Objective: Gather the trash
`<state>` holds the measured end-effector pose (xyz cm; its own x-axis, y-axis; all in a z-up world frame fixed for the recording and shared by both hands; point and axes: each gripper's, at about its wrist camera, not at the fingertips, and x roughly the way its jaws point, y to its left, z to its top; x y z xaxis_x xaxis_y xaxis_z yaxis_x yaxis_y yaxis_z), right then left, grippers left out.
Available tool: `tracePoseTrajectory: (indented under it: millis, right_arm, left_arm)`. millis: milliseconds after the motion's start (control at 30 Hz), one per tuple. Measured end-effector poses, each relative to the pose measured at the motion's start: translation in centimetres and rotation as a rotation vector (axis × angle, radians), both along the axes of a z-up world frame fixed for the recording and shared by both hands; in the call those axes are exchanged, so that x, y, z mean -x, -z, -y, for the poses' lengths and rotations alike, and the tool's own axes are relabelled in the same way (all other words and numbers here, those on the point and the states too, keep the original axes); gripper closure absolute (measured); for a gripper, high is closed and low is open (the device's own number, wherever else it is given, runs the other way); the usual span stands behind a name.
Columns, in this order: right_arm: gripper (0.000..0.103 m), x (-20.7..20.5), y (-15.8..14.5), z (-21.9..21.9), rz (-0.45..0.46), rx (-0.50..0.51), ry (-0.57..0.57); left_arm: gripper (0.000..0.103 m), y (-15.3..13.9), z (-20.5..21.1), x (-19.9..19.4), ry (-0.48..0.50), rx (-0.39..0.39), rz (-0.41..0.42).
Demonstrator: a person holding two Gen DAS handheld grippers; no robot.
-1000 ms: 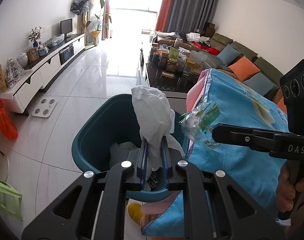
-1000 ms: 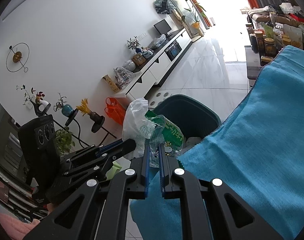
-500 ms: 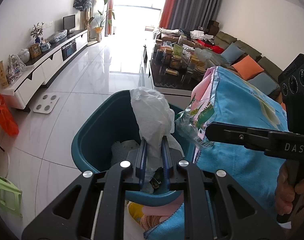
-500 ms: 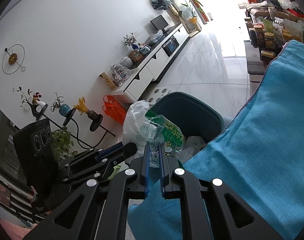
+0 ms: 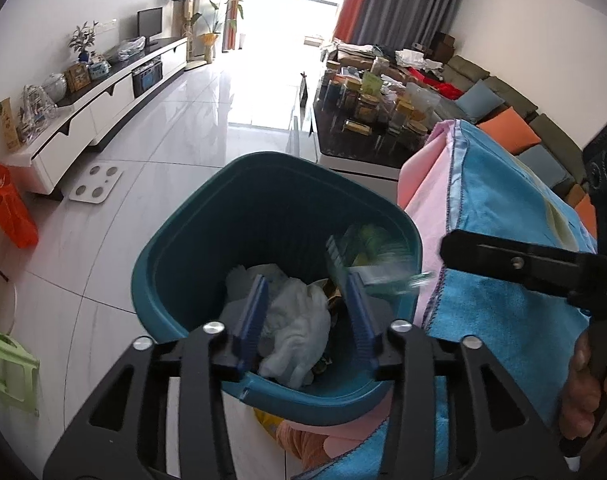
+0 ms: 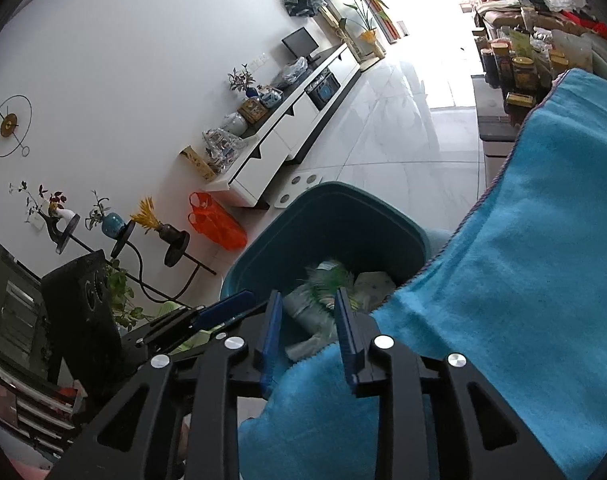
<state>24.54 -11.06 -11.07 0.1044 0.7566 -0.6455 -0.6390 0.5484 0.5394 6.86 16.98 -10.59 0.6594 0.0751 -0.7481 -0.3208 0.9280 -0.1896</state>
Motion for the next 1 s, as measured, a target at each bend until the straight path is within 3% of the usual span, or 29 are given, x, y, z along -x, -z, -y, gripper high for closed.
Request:
tracePoseTrajectory:
  millis: [67, 267, 433, 500, 700, 833, 1000]
  right_arm:
    - [0.067, 0.0, -0.2, 0.6, 0.004, -0.007, 0.019]
    - [0.066, 0.5, -1.1, 2.4, 0.038, -0.022, 0.033]
    - [0.041, 2.5, -2.9, 5.8, 0.173, -0.016, 0.069]
    - [0.027, 3.6, -3.6, 8.0, 0.243, 0.001, 0.126]
    - [0.008, 6.9, -4.8, 14.5, 0.426, 0.062, 0.303]
    - [0.007, 9.1, -5.4, 18.6, 0.549, 0.132, 0.442]
    - [0.007, 10.7, -5.4, 23.0, 0.604, 0.169, 0.585]
  left_arm:
    - [0.053, -0.2, -0.1, 0.2, -0.012, -0.010, 0.011]
    - [0.045, -1.3, 0.1, 1.6, -0.014, -0.012, 0.054]
    - [0.012, -3.5, 2.4, 3.7, 0.045, -0.042, 0.162]
    - [0.006, -4.2, 3.7, 4.6, 0.073, -0.051, 0.208]
    - [0.006, -5.8, 9.0, 5.3, 0.145, -0.062, 0.304]
    - [0.006, -6.3, 12.9, 4.6, 0.201, -0.074, 0.346]
    - [0.006, -7.0, 17.3, 3.8, 0.249, -0.116, 0.405]
